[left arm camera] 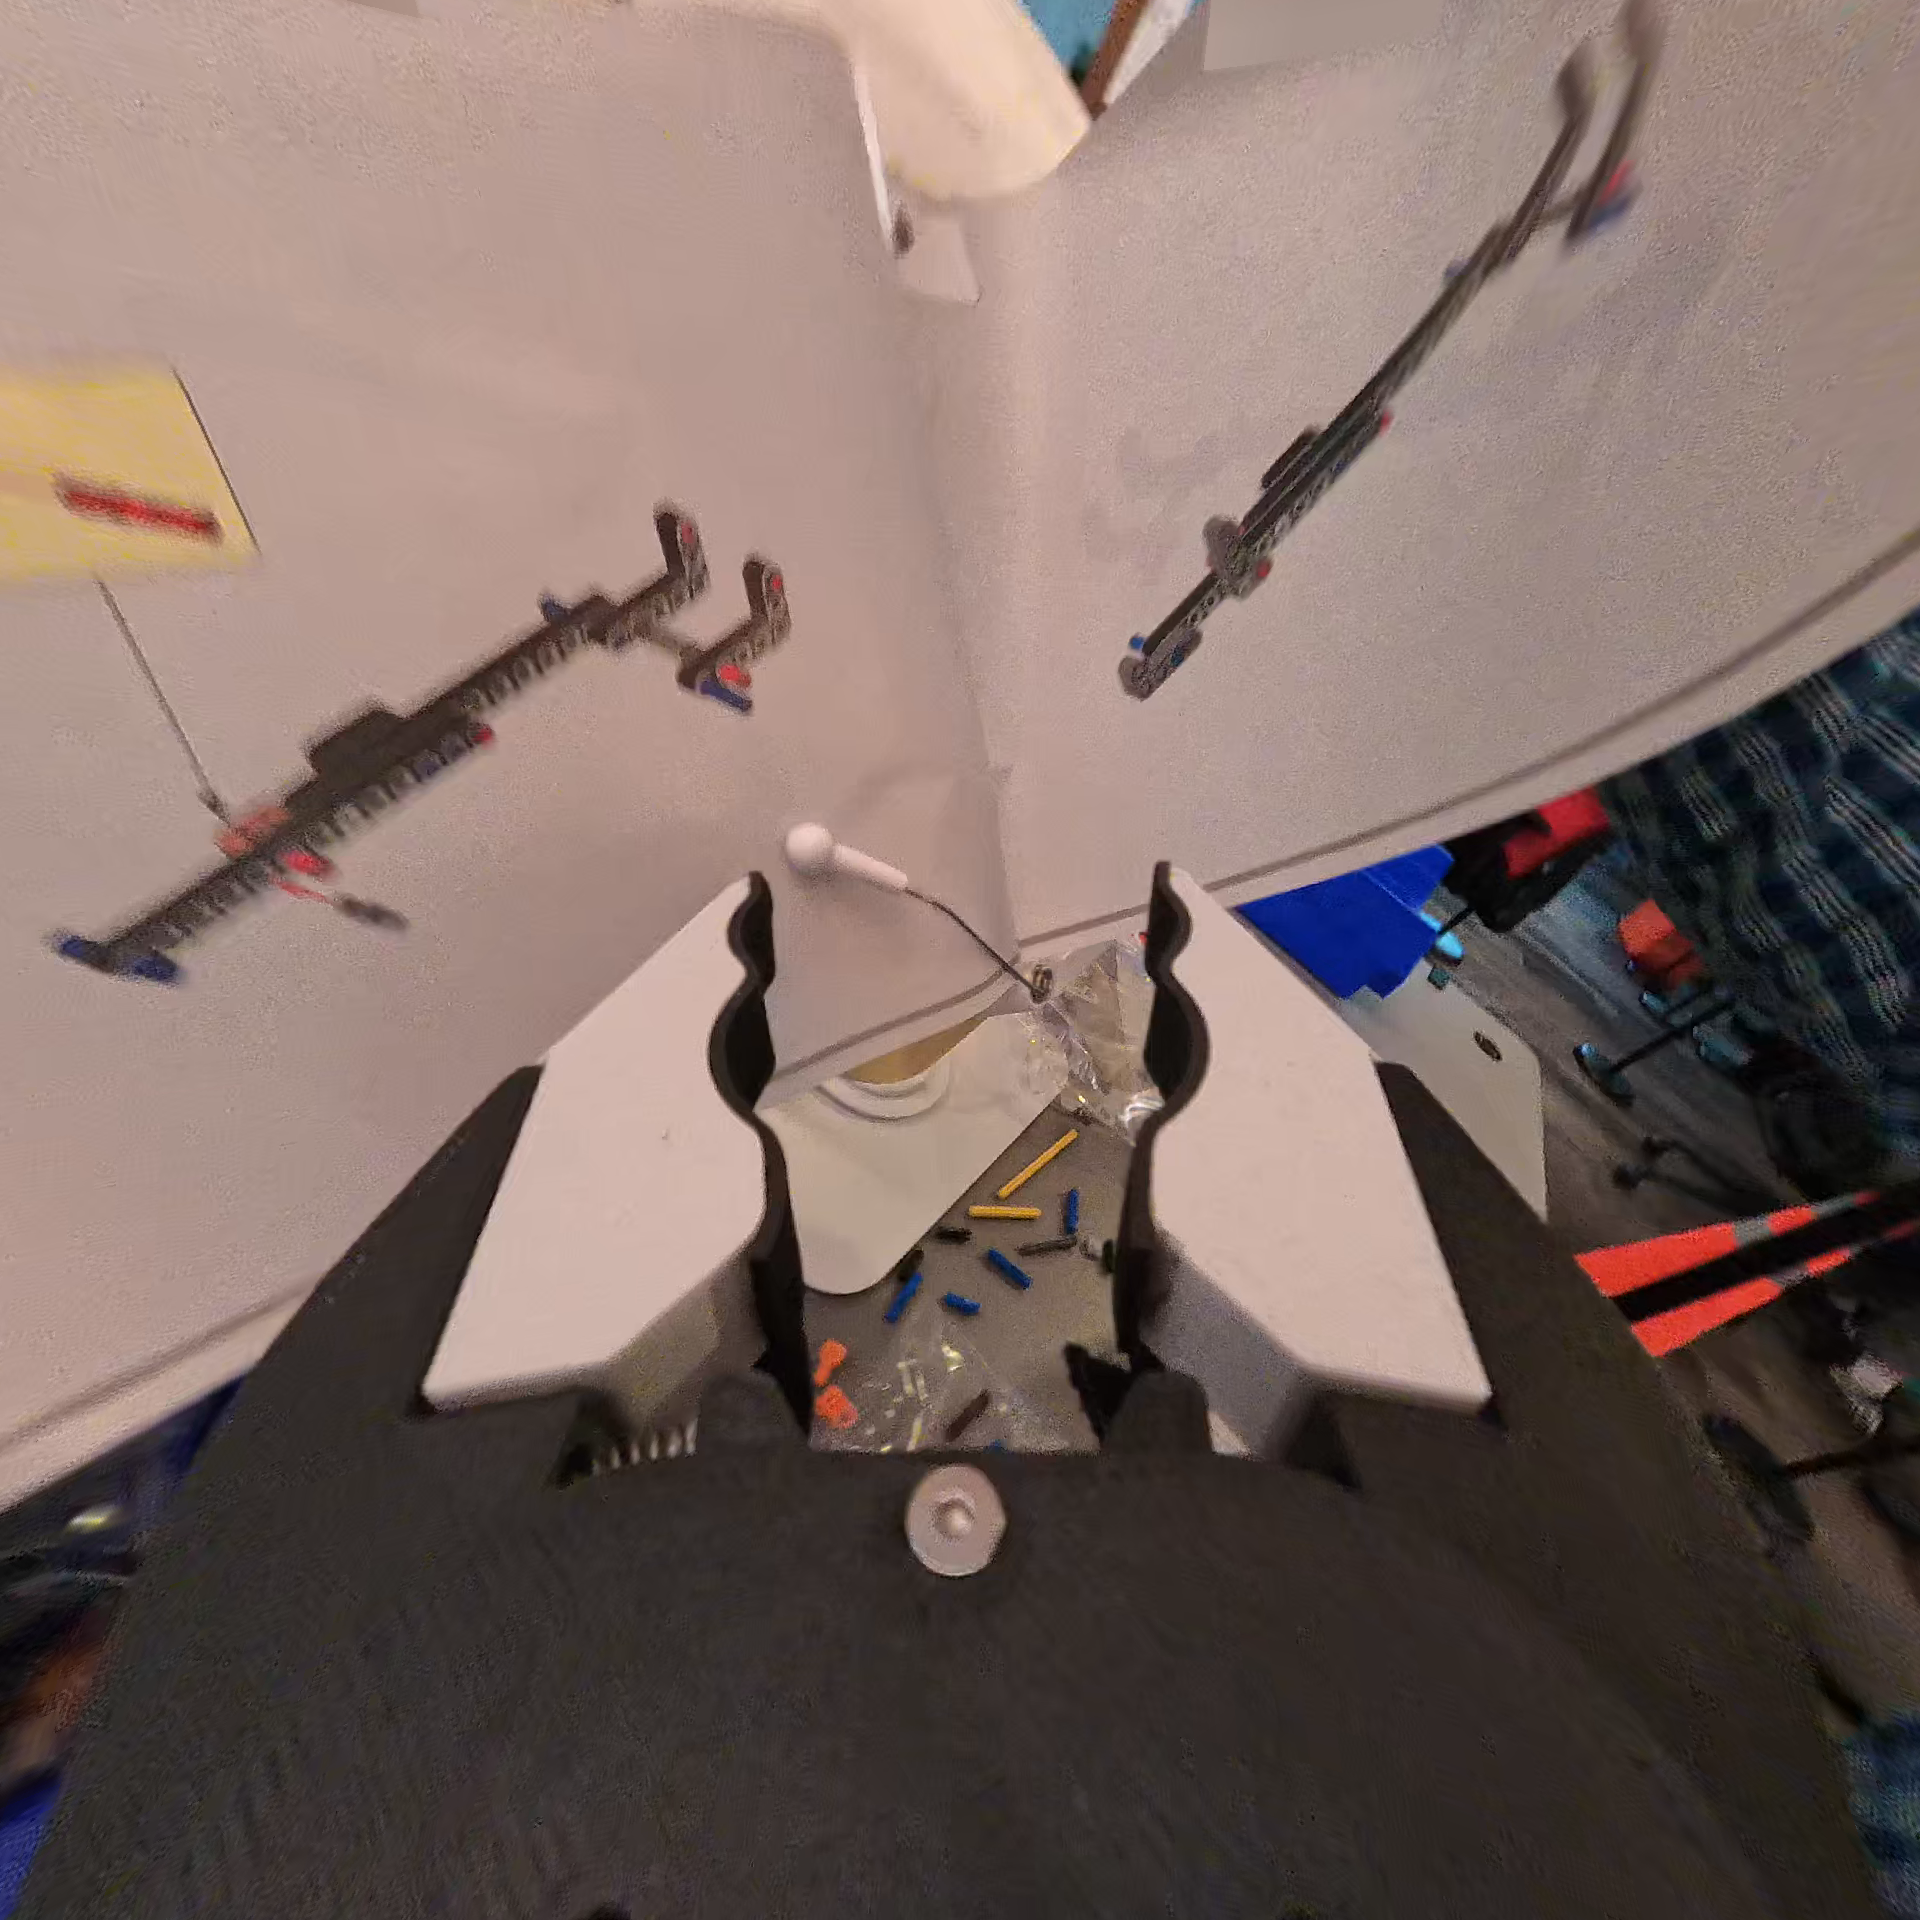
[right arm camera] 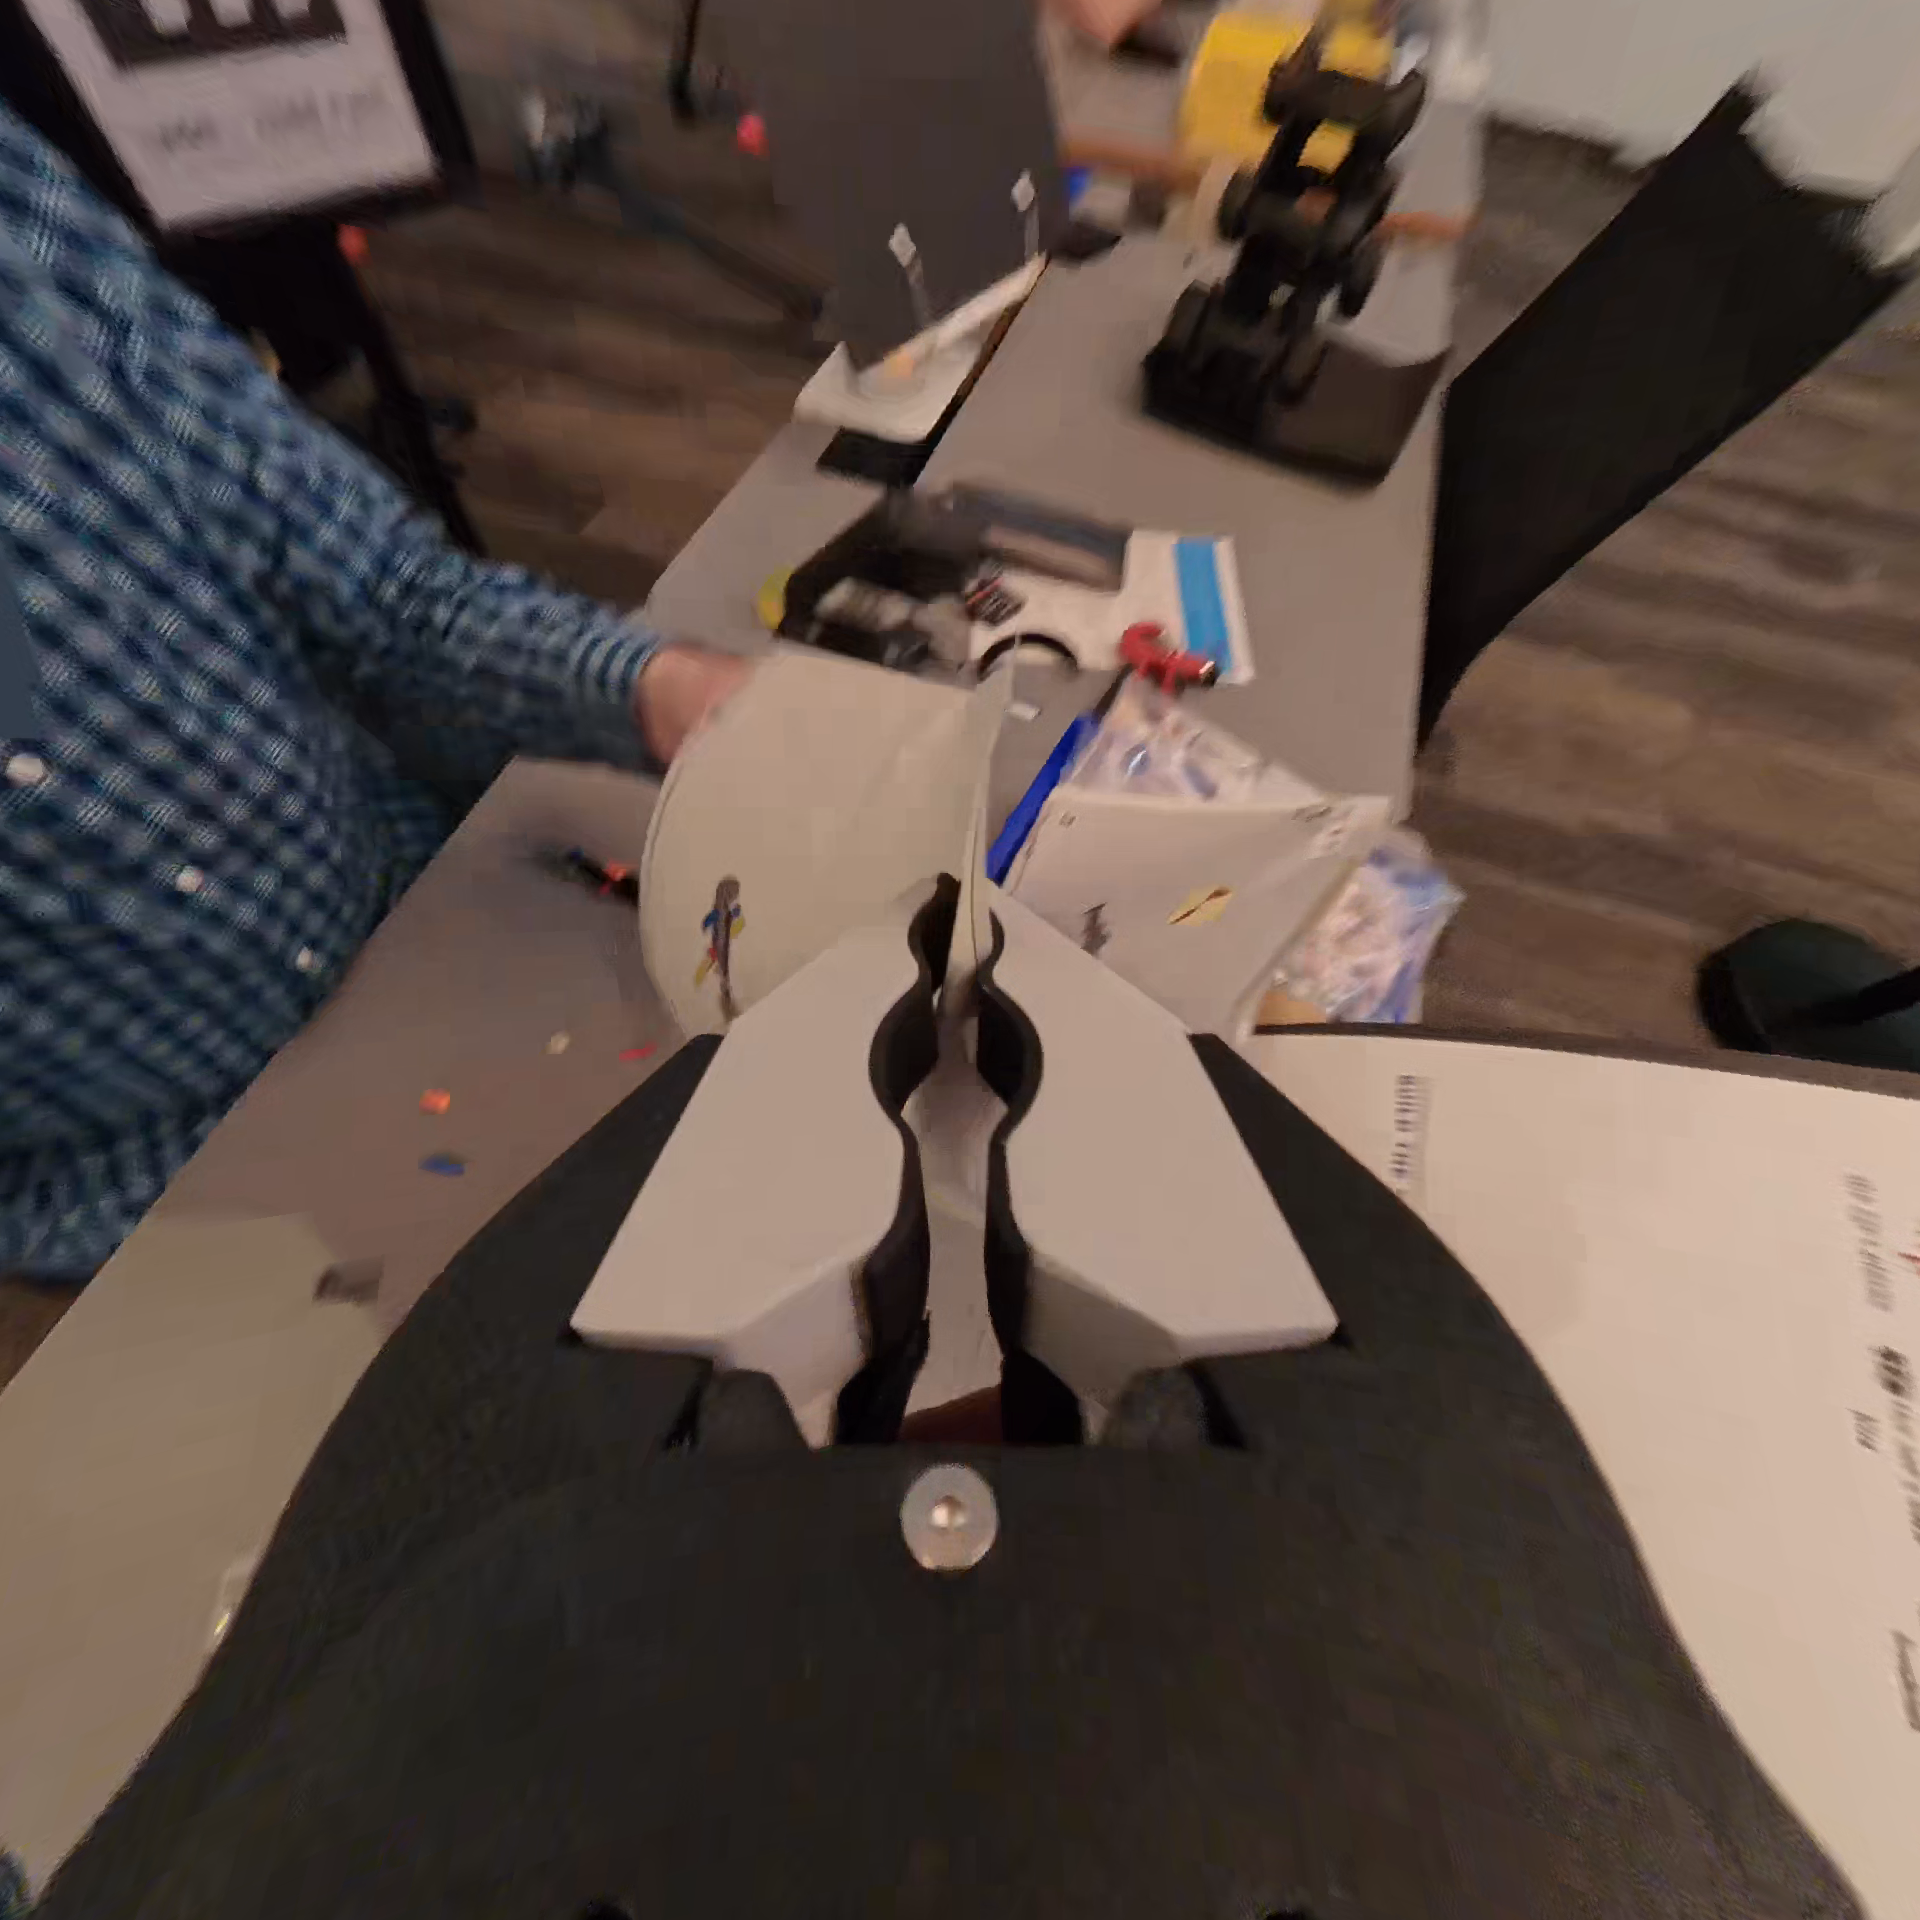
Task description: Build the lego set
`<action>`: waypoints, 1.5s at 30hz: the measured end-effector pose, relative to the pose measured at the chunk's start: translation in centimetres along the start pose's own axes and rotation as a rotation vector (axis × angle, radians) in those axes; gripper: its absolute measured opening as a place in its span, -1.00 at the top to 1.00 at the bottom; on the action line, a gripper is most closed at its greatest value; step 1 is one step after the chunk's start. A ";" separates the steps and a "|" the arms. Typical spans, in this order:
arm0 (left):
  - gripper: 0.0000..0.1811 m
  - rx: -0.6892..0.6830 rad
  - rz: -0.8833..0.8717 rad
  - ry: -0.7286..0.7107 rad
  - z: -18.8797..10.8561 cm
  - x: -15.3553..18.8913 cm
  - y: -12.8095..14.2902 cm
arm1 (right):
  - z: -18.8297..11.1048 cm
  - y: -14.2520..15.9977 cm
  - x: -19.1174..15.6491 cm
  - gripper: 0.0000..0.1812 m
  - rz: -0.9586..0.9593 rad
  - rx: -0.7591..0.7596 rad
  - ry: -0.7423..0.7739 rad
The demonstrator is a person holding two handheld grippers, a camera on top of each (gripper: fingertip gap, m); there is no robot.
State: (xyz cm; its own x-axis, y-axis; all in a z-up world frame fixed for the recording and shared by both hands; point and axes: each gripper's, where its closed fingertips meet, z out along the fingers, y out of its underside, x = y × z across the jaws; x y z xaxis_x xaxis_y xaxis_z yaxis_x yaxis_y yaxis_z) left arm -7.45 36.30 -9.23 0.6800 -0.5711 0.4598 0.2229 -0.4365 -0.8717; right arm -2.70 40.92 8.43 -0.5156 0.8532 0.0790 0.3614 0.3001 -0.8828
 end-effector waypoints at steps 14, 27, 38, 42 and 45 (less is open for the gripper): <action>0.88 0.056 -0.035 -0.329 3.0 -2.2 1.5 | 0.8 0.1 3.6 1.00 0.024 0.084 0.143; 0.95 0.204 0.020 -0.308 2.1 -1.1 1.3 | 3.2 0.0 6.9 1.00 0.037 0.010 0.275; 0.95 0.342 0.120 -0.315 1.1 -0.5 1.7 | 8.0 1.5 10.8 1.00 0.064 -0.193 0.366; 0.96 0.374 0.164 -0.322 0.8 -0.5 2.0 | 10.5 2.6 11.9 1.00 0.060 -0.317 0.370; 0.96 0.392 0.187 -0.313 0.7 -0.3 2.0 | 12.5 3.6 12.8 1.00 0.055 -0.417 0.373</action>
State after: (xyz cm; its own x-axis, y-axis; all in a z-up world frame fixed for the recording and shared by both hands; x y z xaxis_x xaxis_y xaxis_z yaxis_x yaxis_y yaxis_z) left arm -6.71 36.09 -11.25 0.8958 -0.3530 0.2701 0.2811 -0.0208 -0.9595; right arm -17.66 47.57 0.46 -0.2054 0.9426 0.2633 0.6954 0.3299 -0.6384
